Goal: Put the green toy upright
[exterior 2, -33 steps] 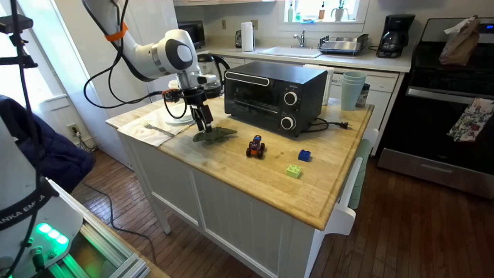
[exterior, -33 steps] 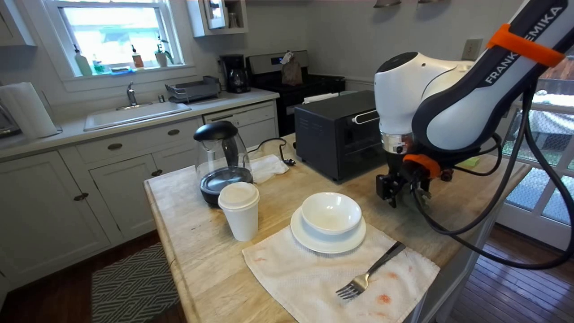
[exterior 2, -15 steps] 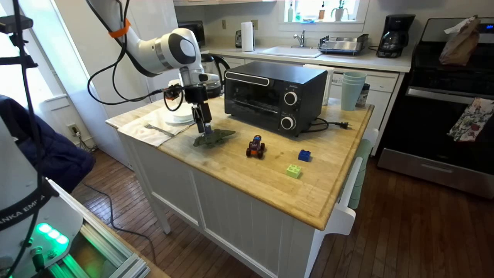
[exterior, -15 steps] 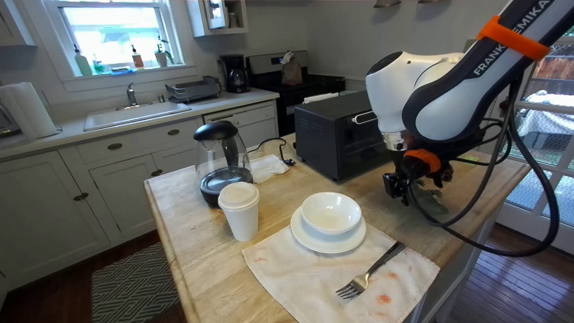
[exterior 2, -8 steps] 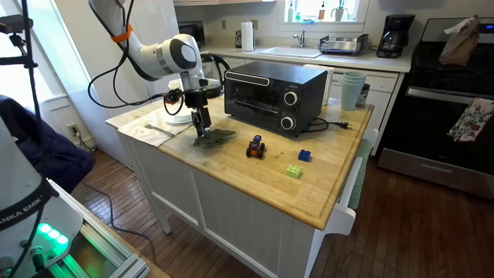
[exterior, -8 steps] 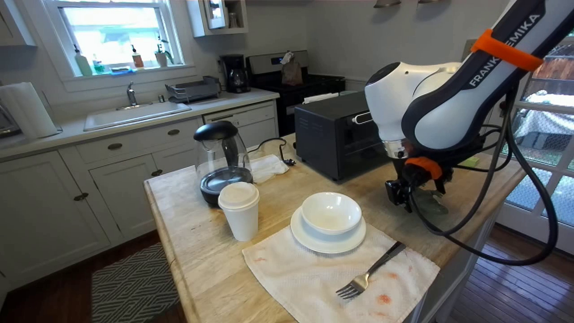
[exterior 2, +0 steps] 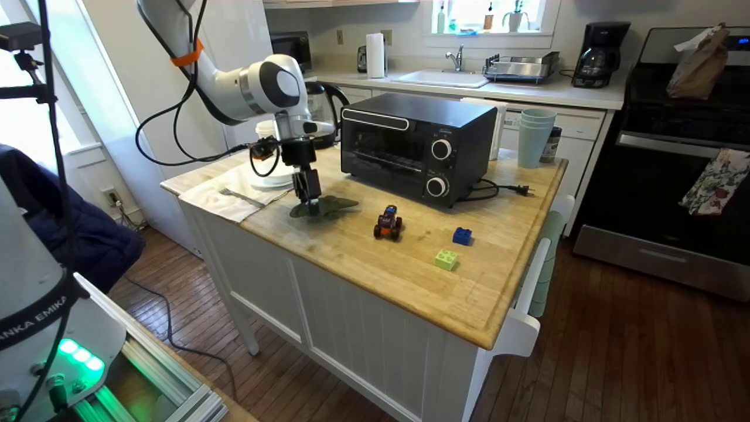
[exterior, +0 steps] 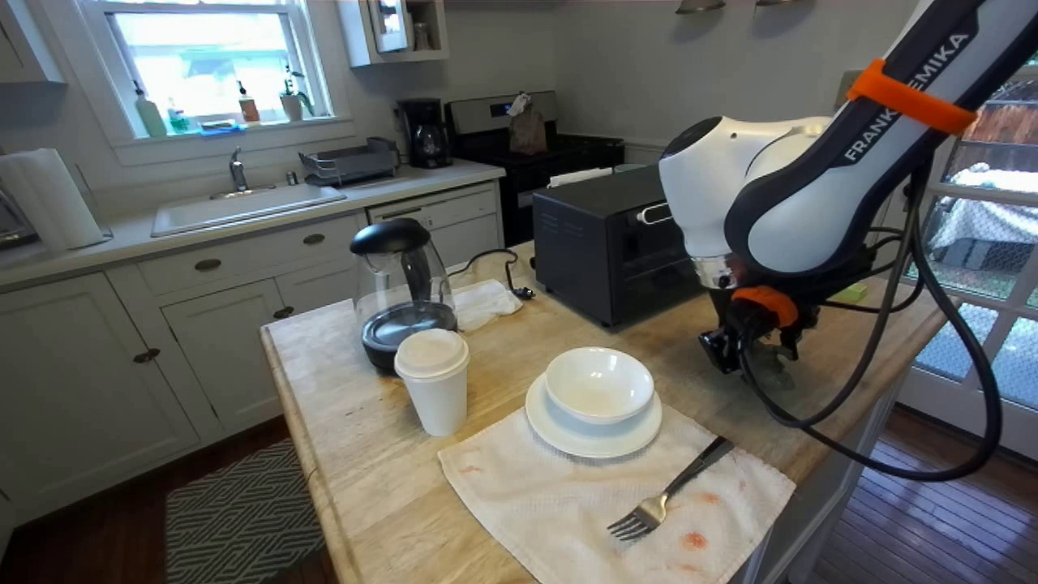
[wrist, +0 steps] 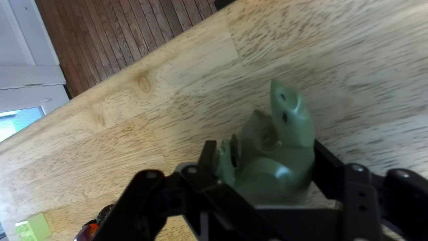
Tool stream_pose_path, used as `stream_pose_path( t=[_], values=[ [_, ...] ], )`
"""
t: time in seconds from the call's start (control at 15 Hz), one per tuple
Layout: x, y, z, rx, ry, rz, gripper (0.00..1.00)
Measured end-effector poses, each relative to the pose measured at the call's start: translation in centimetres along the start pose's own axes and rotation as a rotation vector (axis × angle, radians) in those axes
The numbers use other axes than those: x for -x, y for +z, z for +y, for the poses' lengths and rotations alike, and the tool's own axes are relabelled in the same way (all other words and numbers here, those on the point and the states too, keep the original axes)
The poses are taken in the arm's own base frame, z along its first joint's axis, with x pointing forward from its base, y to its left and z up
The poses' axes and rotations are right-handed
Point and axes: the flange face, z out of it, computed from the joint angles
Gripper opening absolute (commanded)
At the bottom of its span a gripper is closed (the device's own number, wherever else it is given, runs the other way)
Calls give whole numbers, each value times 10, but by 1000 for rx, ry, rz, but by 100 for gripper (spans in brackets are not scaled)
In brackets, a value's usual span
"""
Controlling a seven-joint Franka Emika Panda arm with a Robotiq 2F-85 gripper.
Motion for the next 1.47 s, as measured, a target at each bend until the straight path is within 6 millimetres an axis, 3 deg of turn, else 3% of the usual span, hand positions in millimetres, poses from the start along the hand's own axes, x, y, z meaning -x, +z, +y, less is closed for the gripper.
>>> stream_pose_path(
  t=[0.73, 1.47],
  values=[
    [-3, -4, -3, -29, 88, 27, 42],
    [-19, -17, -6, -327, 364, 215, 42]
  ],
)
